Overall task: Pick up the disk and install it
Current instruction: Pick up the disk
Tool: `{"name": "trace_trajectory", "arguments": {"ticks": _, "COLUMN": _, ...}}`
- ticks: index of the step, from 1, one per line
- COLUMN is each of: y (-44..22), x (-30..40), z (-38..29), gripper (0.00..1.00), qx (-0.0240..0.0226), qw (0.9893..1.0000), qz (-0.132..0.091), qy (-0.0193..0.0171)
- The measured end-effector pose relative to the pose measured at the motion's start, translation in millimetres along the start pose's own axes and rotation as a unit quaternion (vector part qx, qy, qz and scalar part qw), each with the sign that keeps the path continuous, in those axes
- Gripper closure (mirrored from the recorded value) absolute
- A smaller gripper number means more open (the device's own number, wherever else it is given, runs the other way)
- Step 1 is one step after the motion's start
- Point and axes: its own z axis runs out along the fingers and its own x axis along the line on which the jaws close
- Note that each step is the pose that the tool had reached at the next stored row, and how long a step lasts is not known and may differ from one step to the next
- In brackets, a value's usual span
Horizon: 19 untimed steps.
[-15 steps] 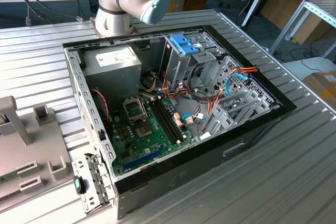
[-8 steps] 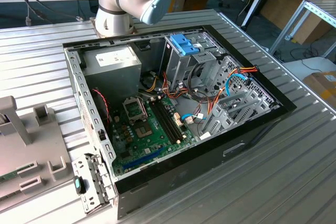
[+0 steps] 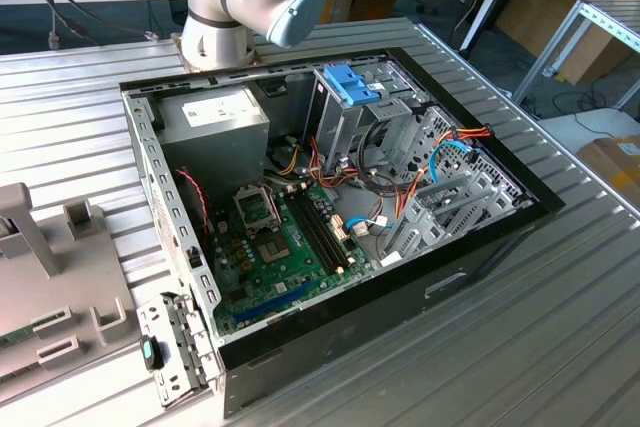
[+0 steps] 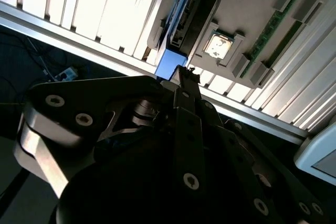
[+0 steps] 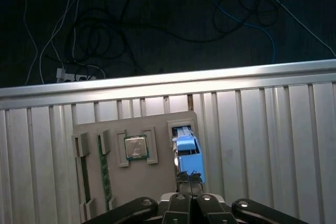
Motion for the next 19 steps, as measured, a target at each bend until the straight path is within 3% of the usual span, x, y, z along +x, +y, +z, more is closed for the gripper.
{"name": "trace_trajectory", "arguments": {"ticks": 9, "y": 0.0, "x": -0.3, "z": 0.0, "gripper": 0.89, "qx": 0.0001, "qw": 1.0, "qz": 0.0, "qy": 0.0}}
{"name": "trace_trajectory", "arguments": {"ticks": 10, "y": 0.0, "x": -0.4, "z": 0.0, "gripper": 0.71, "qx": 0.0, "qw": 1.0, "qz": 0.0, "qy": 0.0}}
{"name": "trace_trajectory", "arguments": {"ticks": 13, "y": 0.0, "x": -0.5, "z": 0.0, "gripper": 0.53, "qx": 0.0, "qw": 1.0, "qz": 0.0, "qy": 0.0}}
{"name": "trace_trajectory", "arguments": {"ticks": 14, "y": 0.0, "x": -0.5, "z": 0.0, "gripper": 0.53, "qx": 0.0, "qw": 1.0, "qz": 0.0, "qy": 0.0}}
{"name": "trace_trajectory", "arguments": {"ticks": 15, "y": 0.0, "x": -0.6, "z": 0.0, "gripper": 0.46, "qx": 0.0, "qw": 1.0, "qz": 0.0, "qy": 0.0}}
{"name": "trace_trajectory", "arguments": {"ticks": 19, "y": 0.0, "x": -0.8, "z": 2.9, "gripper": 0.46, "qx": 0.0, "qw": 1.0, "qz": 0.0, "qy": -0.0006}}
